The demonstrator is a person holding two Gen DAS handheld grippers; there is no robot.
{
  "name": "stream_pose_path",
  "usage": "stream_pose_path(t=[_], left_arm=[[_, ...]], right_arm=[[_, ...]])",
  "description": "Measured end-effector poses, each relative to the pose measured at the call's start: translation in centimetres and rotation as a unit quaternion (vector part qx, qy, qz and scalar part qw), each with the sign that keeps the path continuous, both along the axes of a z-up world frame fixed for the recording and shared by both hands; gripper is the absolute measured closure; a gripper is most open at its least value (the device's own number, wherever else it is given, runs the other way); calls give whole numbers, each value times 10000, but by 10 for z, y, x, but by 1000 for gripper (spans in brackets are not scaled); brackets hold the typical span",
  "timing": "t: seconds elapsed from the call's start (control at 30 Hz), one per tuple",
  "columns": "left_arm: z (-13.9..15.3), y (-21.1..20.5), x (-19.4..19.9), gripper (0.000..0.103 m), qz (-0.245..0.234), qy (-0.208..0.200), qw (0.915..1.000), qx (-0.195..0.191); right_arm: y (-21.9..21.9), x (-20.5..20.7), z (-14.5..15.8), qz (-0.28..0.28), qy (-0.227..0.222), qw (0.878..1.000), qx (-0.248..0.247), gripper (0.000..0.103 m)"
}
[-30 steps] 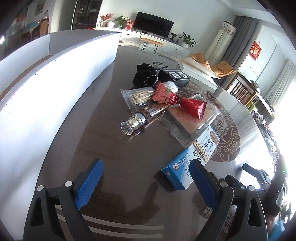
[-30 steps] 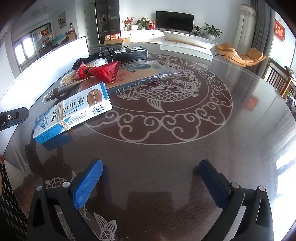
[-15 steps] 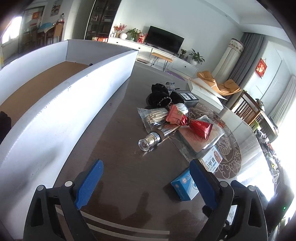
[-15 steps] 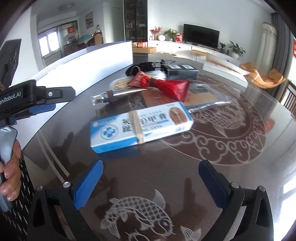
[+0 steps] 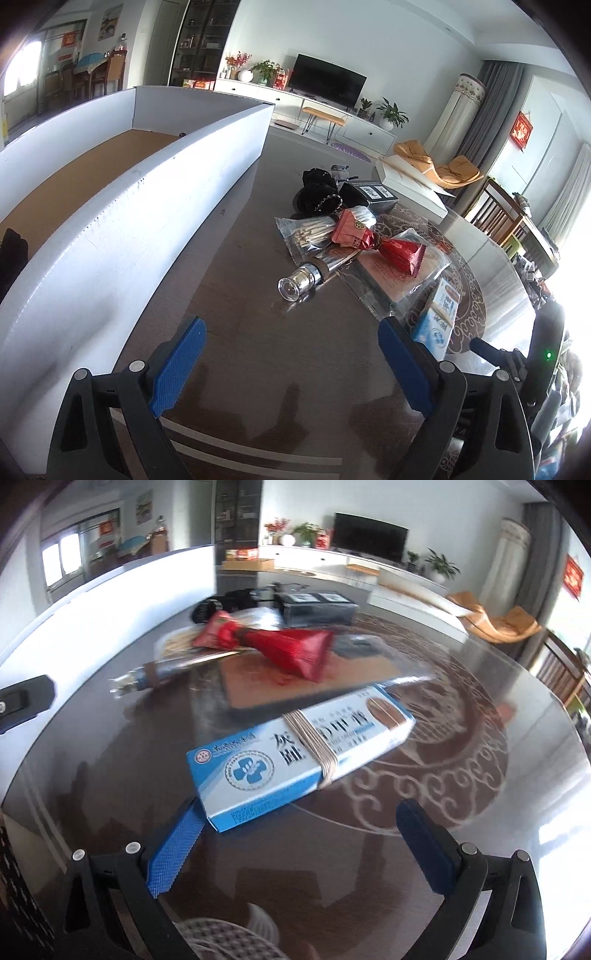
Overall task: Organize objects
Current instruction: 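Reach the right tool to the blue cream box and close on it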
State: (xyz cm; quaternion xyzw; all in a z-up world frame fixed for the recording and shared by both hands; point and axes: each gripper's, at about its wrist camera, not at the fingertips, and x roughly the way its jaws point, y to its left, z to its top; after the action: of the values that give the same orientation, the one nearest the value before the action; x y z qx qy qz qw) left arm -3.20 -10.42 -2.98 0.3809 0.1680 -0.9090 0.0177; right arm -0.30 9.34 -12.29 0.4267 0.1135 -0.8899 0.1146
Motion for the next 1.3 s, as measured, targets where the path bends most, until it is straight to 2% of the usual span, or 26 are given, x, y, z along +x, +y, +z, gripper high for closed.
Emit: stream_pose_path(t=[0.17,0.3,0.53,0.93,1.03,1.17,1.3], left_arm=[[-6,5,-4,8,-145,-180,9997,2],[-16,16,-11,8,-373,-498,9980,-134],[-36,38,-25,8,-682,-1062,9904,-564],[-39,48,-25,7,-758,-1161,9858,-948],[-41,53,-26,0,-817,-1232,9830,-1091],[-44,59,-27,0,-841,-1303,9785,-1356],[-44,59,-27,0,-851,-1312,9782,-1368]], right_arm=[[73,-5,-1,-792,-124,9968,-45,0],[99,-2,-1,-964,-248,9945,-313,0],[98,-4,-1,-999,-283,9938,-390,0],[98,-5,-2,-1000,-282,9938,-388,0],[98,-5,-2,-1000,-282,9938,-388,0],[98,-5,-2,-1000,-282,9938,-387,0],[98,-5,-2,-1001,-281,9938,-387,0]])
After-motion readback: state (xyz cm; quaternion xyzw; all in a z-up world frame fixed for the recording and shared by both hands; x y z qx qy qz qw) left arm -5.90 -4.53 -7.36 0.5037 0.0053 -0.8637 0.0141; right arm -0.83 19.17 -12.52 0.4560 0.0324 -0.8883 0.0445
